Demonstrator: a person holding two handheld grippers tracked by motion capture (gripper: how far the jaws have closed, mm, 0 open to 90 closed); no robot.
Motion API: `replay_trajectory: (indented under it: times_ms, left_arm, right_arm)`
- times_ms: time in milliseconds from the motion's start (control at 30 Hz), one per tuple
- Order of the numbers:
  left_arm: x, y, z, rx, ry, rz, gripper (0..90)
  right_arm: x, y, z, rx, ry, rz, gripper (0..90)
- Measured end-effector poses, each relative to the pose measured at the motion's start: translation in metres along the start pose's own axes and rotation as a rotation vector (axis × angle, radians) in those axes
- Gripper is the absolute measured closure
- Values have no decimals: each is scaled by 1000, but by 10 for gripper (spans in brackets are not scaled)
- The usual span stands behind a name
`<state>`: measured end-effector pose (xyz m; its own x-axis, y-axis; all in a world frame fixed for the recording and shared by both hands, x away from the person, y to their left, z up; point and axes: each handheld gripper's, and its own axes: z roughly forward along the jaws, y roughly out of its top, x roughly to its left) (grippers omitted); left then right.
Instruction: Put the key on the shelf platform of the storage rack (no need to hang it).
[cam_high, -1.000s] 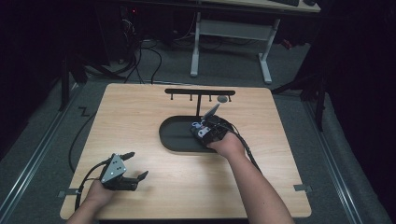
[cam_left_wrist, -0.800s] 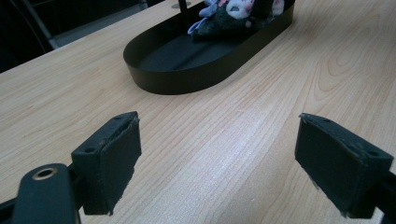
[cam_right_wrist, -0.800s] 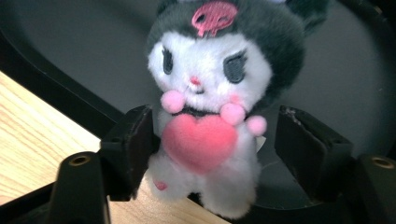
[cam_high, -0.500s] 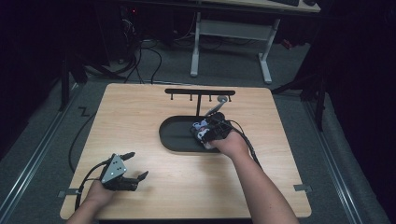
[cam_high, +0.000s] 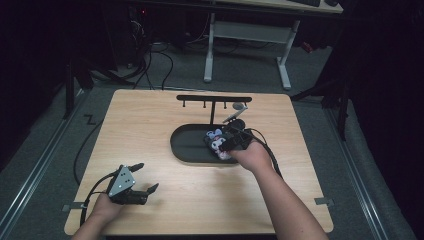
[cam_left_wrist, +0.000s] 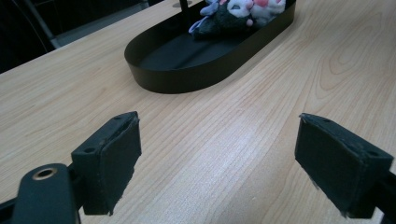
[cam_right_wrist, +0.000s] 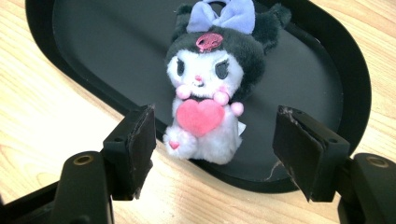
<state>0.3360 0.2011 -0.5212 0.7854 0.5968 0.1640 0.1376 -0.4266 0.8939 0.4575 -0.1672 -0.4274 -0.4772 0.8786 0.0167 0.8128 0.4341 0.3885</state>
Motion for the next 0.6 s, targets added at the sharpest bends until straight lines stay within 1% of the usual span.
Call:
replay_trajectory:
  times_ms: [33,100,133,200,300,333,400,433,467,533,600]
  left_arm:
    - [0,0,0,1,0,2,154]
    - [0,0,0,3,1,5,154]
    - [0,0,0,1,2,2,154]
    - [0,0,0,0,3,-1,154]
    - [0,0,0,0,3,0,154]
    - [0,0,0,2,3,0,154]
    - [0,0,0,0,3,0,154]
    - [0,0,0,2,3,1,154]
    - [0,0,0,1,3,0,154]
    - [0,0,0,1,3,0,154]
    - [0,0,0,1,2,0,154]
  right_arm:
    - [0,0,-1,-1,-2,-10,298]
    - [-1,-2,-3,-13,-4,-12,296]
    - [-1,-3,-4,-21,3,-10,295]
    - [-1,-4,-5,-21,-1,-20,285]
    - [-4,-10,-5,-36,16,-5,284]
    - [-5,-13,-5,-41,14,-5,277]
    - [-6,-17,-5,-49,-6,-11,253]
    - [-7,-21,-6,-73,-6,-16,255]
    - [-8,-24,-7,-85,-3,-11,252]
    - [-9,-30,-7,-96,2,-10,243]
    - [-9,-36,-8,-112,-9,-25,235]
